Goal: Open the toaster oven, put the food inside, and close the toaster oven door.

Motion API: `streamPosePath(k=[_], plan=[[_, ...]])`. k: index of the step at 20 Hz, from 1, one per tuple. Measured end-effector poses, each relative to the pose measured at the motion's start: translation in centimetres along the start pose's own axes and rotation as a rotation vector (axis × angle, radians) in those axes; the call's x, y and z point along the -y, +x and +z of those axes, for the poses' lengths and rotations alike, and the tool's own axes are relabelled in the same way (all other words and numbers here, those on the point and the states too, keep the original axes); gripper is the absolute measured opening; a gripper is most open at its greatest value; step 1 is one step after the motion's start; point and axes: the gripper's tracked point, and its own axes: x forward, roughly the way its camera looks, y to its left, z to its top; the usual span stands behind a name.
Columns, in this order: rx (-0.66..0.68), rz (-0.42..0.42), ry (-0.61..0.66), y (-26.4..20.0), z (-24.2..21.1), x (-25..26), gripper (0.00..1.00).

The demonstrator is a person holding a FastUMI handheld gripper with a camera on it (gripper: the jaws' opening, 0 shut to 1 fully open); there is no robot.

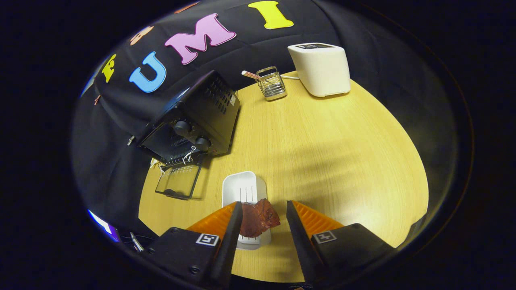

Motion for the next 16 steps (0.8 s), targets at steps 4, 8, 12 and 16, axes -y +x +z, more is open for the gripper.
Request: streamPosePath(k=[4,8,12,16], plan=[[-0.034,0.023,0.041,0.4,-0.5,-0.1,0.43],[-0.072,0.052,0.092,0.3,-0.8,-0.2,0.3],[-0.052,0.09,0.097,-0.3,-0.3,-0.8,0.21],[-0.029,0.088,0.064,-0.6,-0.3,-0.9,0.16]])
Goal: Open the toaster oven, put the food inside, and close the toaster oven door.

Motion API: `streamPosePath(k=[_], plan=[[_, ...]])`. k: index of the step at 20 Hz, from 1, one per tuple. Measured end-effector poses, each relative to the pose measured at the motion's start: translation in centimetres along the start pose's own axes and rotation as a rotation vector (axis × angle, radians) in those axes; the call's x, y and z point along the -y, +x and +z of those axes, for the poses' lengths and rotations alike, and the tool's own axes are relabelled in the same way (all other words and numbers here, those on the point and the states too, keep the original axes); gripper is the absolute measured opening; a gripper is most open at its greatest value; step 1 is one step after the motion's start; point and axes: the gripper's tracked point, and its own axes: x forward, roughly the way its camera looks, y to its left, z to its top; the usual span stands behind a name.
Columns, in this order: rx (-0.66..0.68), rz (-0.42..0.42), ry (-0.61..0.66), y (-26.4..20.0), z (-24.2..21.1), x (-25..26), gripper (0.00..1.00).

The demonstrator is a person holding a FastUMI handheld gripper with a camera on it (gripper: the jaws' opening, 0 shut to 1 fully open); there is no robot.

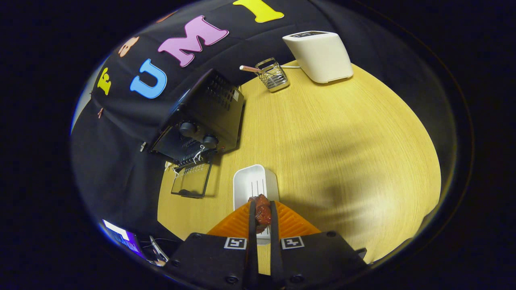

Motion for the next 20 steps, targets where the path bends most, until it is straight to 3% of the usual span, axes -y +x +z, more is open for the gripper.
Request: streamPosePath(k=[6,12,20], plan=[[0.04,-0.025,0.02,-1.9,0.8,-0.6,0.13],[0.106,-0.001,0.054,-5.2,2.2,-5.2,0.13],[0.126,0.056,0.155,-2.3,-0.2,-13.3,0.13]])
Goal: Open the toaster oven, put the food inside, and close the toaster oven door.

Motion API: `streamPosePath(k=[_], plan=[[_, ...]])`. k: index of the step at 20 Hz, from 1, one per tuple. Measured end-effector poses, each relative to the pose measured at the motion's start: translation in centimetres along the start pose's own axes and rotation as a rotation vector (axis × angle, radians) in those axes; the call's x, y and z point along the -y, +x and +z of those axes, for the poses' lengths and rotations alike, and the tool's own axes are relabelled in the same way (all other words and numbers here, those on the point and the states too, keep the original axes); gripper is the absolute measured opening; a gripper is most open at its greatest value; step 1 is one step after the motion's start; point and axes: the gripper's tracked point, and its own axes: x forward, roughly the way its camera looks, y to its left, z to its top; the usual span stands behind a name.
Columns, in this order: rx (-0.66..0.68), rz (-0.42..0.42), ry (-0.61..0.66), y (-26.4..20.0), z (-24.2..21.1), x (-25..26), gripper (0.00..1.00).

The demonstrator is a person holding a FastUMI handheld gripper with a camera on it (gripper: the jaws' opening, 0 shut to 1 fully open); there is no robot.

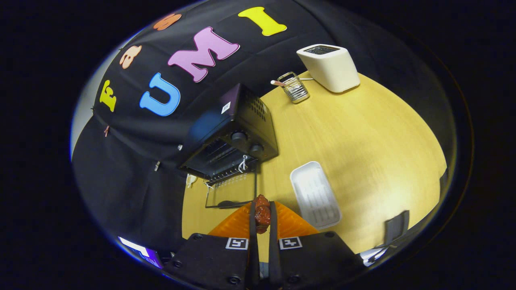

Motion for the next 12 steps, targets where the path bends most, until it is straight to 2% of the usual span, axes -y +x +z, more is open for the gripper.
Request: streamPosePath(k=[7,12], plan=[[0.132,0.082,0.184,6.6,-1.0,-6.2,0.13],[0.231,0.122,0.268,12.7,-0.8,-9.3,0.14]])
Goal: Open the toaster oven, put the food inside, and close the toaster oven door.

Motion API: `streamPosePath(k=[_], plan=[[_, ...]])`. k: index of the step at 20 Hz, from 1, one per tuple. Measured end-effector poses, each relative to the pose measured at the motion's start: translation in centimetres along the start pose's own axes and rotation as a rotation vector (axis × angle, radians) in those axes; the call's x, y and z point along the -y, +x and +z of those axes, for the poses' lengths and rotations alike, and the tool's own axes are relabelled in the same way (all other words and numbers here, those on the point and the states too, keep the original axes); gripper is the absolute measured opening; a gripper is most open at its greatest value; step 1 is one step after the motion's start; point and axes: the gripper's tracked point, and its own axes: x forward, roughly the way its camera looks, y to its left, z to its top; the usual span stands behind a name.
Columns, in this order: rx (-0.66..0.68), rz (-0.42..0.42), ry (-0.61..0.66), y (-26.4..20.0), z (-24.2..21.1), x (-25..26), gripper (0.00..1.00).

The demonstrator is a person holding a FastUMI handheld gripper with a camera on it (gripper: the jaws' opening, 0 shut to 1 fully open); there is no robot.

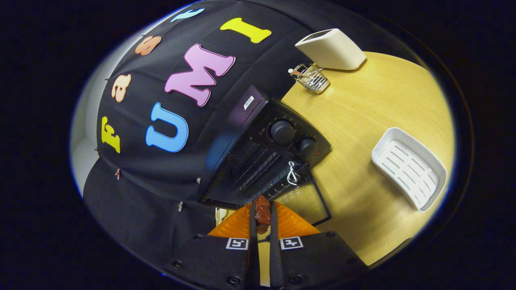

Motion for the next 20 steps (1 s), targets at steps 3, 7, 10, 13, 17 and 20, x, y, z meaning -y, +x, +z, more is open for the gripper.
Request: streamPosePath(k=[3,7,10,13,17,20], plan=[[0.052,0.03,0.035,2.8,-0.2,-1.1,0.14],[0.127,0.071,0.051,6.5,0.0,-1.7,0.14],[0.175,0.075,0.062,9.0,0.2,-1.4,0.14],[0.231,0.077,0.068,10.6,0.6,-1.7,0.14],[0.255,0.048,0.05,12.5,0.1,-1.2,0.14],[0.254,0.03,0.034,13.0,0.1,-1.2,0.16]])
